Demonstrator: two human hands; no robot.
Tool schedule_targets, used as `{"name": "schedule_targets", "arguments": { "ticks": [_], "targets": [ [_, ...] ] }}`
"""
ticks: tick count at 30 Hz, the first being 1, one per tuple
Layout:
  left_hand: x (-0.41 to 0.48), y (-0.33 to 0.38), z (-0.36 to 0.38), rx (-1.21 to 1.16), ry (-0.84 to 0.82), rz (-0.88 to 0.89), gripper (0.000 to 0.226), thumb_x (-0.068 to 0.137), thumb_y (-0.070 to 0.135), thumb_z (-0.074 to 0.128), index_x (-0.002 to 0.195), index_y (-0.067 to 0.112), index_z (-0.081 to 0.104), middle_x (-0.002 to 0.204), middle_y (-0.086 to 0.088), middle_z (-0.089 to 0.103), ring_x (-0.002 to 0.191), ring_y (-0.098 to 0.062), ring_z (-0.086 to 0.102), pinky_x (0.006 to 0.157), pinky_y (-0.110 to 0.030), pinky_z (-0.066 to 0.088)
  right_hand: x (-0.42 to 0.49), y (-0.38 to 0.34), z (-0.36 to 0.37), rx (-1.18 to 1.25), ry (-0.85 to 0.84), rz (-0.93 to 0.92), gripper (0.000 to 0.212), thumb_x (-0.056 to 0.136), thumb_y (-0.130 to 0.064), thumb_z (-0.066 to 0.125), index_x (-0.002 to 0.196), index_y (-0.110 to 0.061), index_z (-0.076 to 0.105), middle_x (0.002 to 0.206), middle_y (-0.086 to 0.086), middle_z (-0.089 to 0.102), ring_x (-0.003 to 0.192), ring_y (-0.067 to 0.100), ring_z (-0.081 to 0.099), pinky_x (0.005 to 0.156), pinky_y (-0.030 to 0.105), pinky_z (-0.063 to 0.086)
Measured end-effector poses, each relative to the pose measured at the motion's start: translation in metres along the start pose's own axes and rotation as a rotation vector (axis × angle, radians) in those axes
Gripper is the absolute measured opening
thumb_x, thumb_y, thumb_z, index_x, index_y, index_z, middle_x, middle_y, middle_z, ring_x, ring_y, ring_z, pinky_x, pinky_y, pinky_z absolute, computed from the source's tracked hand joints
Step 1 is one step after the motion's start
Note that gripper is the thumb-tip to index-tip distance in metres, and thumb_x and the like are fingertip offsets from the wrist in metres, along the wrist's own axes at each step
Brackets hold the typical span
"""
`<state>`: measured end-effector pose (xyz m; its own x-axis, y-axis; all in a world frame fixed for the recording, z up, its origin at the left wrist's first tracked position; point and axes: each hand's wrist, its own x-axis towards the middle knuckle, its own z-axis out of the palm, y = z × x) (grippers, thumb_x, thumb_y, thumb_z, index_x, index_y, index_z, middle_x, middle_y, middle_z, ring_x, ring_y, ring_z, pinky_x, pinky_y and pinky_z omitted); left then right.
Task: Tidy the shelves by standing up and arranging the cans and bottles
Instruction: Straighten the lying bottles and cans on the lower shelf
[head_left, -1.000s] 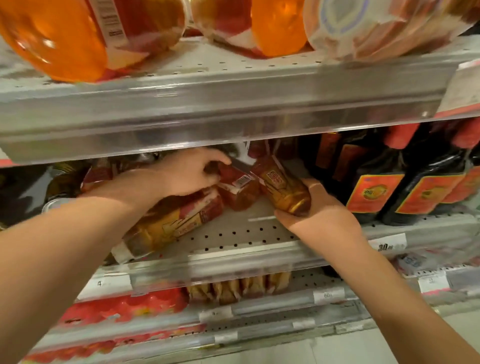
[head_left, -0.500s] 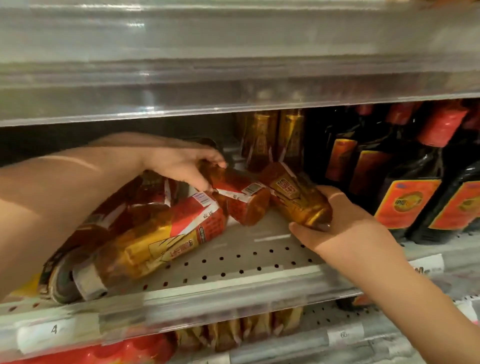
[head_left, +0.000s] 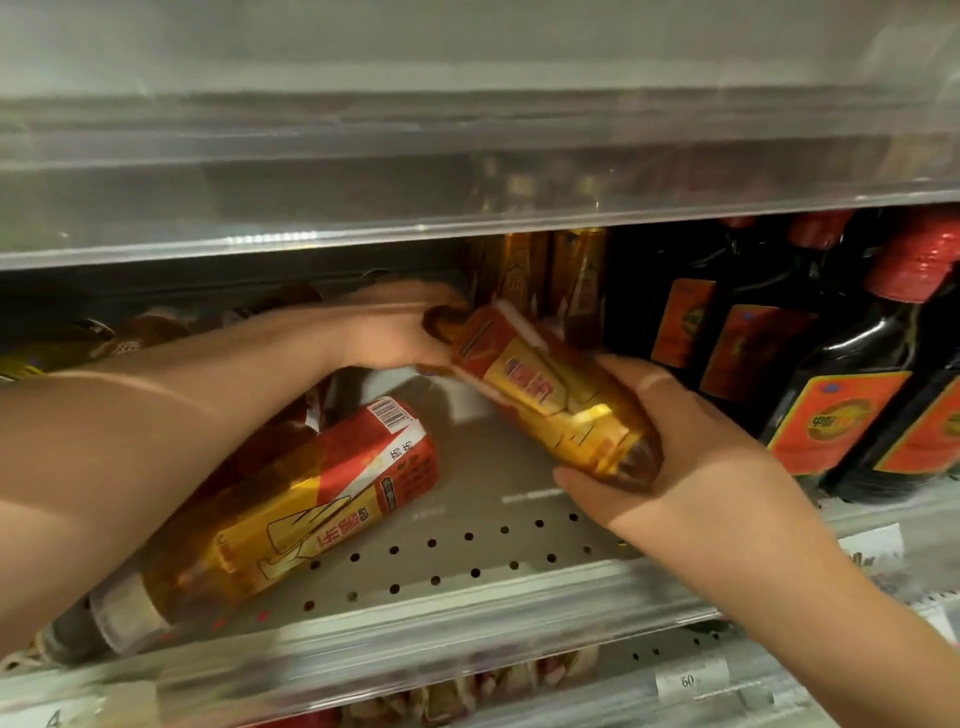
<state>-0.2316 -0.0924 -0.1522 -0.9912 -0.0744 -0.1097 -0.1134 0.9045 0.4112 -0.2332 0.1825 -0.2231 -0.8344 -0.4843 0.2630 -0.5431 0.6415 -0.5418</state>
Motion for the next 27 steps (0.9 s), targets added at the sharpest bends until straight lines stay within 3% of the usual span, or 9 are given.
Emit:
{"name": "schedule_targets", "arguments": {
  "ticks": [4,8,12,14,15,17,18,21,27],
  "targets": [
    [0.012,-0.012,-0.001,-0.076,-0.029,0.036,0.050,0.095,0.012,0.067,0.142,0.023,0.053,0.135,0.003,0.060,0.123,-0.016,0.057,0.099,-0.030,0.046,0.005,0.003,0.013,-0.164,-0.136,-0.018,0.087,0.067,-0.075,0.065,0.137,-0.064,0.014,0.114,-0.027,0.049,0.083,-0.005,0.050,0.066,0.004,0.035],
    [0.014,-0.025,-0.002,-0.191,0.067,0.060,0.038,0.097,0.018,0.065,0.131,0.035,0.060,0.117,0.023,0.061,0.113,0.006,0.055,0.081,-0.011,0.040,0.022,0.006,0.015,-0.135,-0.194,0.016,0.085,0.064,-0.075,0.070,0.129,-0.061,0.018,0.105,-0.025,0.049,0.077,-0.007,0.049,0.062,0.010,0.036],
    [0.003,-0.016,0.001,-0.218,0.145,0.027,0.026,0.101,0.031,0.059,0.126,0.040,0.063,0.121,0.018,0.063,0.108,0.004,0.057,0.087,-0.016,0.042,0.037,0.002,0.010,-0.194,-0.237,-0.061,0.079,0.071,-0.071,0.069,0.135,-0.052,0.028,0.130,-0.013,0.050,0.113,0.013,0.053,0.087,0.028,0.047],
    [-0.017,-0.007,0.007,-0.241,0.189,-0.011,0.018,0.102,0.038,0.055,0.116,0.046,0.063,0.115,0.020,0.064,0.097,0.012,0.058,0.081,-0.011,0.044,0.043,0.000,0.004,-0.276,-0.231,-0.099,0.080,0.077,-0.067,0.067,0.146,-0.043,0.036,0.144,-0.010,0.041,0.131,0.017,0.040,0.106,0.032,0.039],
    [-0.030,-0.005,0.011,-0.232,0.243,-0.027,0.016,0.101,0.044,0.055,0.114,0.047,0.063,0.115,0.021,0.065,0.100,0.010,0.059,0.087,-0.015,0.046,0.046,-0.001,0.001,-0.298,-0.234,-0.099,0.080,0.079,-0.064,0.066,0.149,-0.041,0.036,0.147,-0.009,0.037,0.135,0.018,0.036,0.110,0.033,0.035],
    [-0.059,-0.004,0.019,-0.187,0.342,-0.038,0.019,0.096,0.055,0.056,0.113,0.050,0.063,0.114,0.024,0.066,0.107,0.001,0.062,0.100,-0.032,0.049,0.049,-0.003,0.000,-0.308,-0.231,-0.095,0.080,0.083,-0.057,0.068,0.152,-0.037,0.034,0.151,-0.007,0.035,0.137,0.020,0.032,0.113,0.032,0.030],
    [-0.074,-0.004,0.022,-0.168,0.355,-0.029,0.024,0.093,0.062,0.056,0.114,0.052,0.061,0.111,0.026,0.066,0.105,0.003,0.062,0.099,-0.035,0.050,0.049,-0.004,0.001,-0.310,-0.223,-0.096,0.079,0.084,-0.052,0.069,0.152,-0.036,0.033,0.152,-0.005,0.035,0.137,0.021,0.032,0.113,0.033,0.029],
    [-0.110,-0.007,0.031,-0.036,0.305,-0.013,0.042,0.084,0.081,0.047,0.117,0.058,0.054,0.114,0.037,0.054,0.108,0.012,0.051,0.090,-0.027,0.046,0.048,-0.006,0.008,-0.301,-0.180,-0.086,0.078,0.086,-0.039,0.072,0.153,-0.030,0.033,0.152,0.002,0.037,0.138,0.025,0.032,0.114,0.035,0.029],
    [-0.143,-0.027,0.046,0.191,0.213,-0.075,0.076,0.080,0.084,0.036,0.147,0.049,0.035,0.140,0.026,0.040,0.134,-0.001,0.033,0.110,-0.026,0.024,0.030,-0.014,0.020,-0.069,-0.033,-0.080,0.071,0.085,-0.029,0.072,0.149,-0.029,0.043,0.151,0.005,0.039,0.141,0.028,0.032,0.117,0.045,0.031]
  ]
}}
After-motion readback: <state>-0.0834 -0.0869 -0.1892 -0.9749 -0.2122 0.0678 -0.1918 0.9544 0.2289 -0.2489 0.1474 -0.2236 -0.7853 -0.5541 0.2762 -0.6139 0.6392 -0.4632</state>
